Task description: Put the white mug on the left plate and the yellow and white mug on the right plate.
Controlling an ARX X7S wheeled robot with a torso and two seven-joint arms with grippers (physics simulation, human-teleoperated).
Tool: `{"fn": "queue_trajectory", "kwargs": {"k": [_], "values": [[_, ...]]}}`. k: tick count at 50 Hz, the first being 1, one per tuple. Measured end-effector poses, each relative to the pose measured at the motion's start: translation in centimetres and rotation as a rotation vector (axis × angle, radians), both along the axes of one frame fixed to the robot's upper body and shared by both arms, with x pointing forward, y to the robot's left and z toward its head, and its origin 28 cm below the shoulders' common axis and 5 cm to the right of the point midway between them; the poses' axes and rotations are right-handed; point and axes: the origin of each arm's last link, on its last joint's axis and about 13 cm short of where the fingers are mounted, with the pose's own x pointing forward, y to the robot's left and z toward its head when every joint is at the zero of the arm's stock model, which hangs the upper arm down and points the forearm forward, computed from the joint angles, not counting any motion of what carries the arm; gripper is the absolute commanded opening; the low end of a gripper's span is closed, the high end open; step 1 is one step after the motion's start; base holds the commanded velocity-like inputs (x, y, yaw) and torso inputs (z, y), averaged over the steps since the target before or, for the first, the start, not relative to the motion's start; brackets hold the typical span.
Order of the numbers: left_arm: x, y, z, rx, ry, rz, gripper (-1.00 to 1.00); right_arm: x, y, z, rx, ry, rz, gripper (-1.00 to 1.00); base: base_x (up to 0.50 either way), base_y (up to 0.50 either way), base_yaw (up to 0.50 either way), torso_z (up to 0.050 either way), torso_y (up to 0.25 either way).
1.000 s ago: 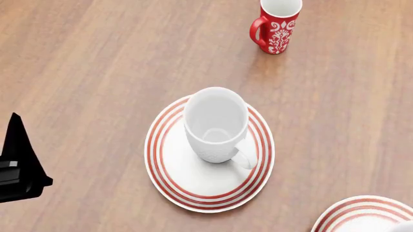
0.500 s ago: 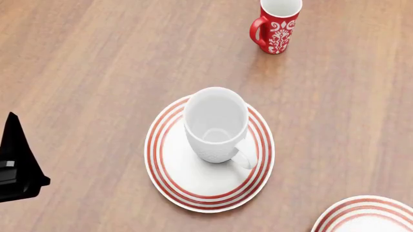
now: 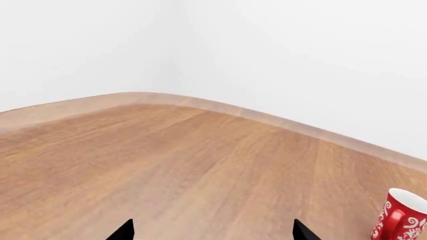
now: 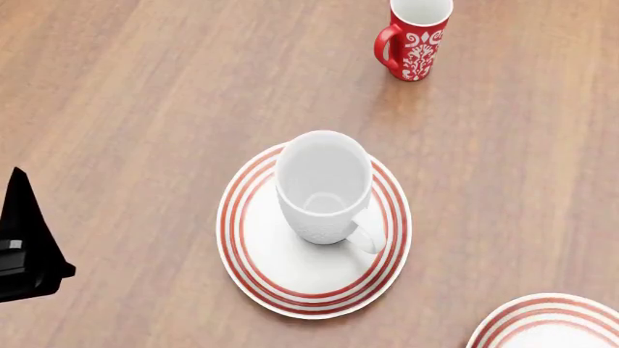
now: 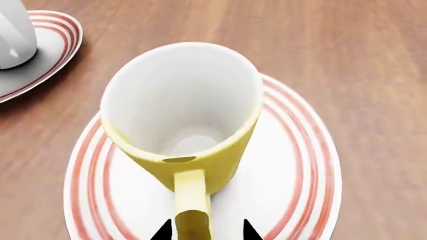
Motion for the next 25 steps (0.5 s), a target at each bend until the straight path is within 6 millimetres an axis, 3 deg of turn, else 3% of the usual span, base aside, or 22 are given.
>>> {"fn": "queue_trajectory", "kwargs": {"k": [25], "values": [[0.1, 0.0, 0.0, 0.002, 0.002, 0.001, 1.0, -0.3, 0.0, 1.0, -0.025, -0.161, 0.022, 1.0, 0.0, 0.0, 0.0, 0.0, 0.0]]}}
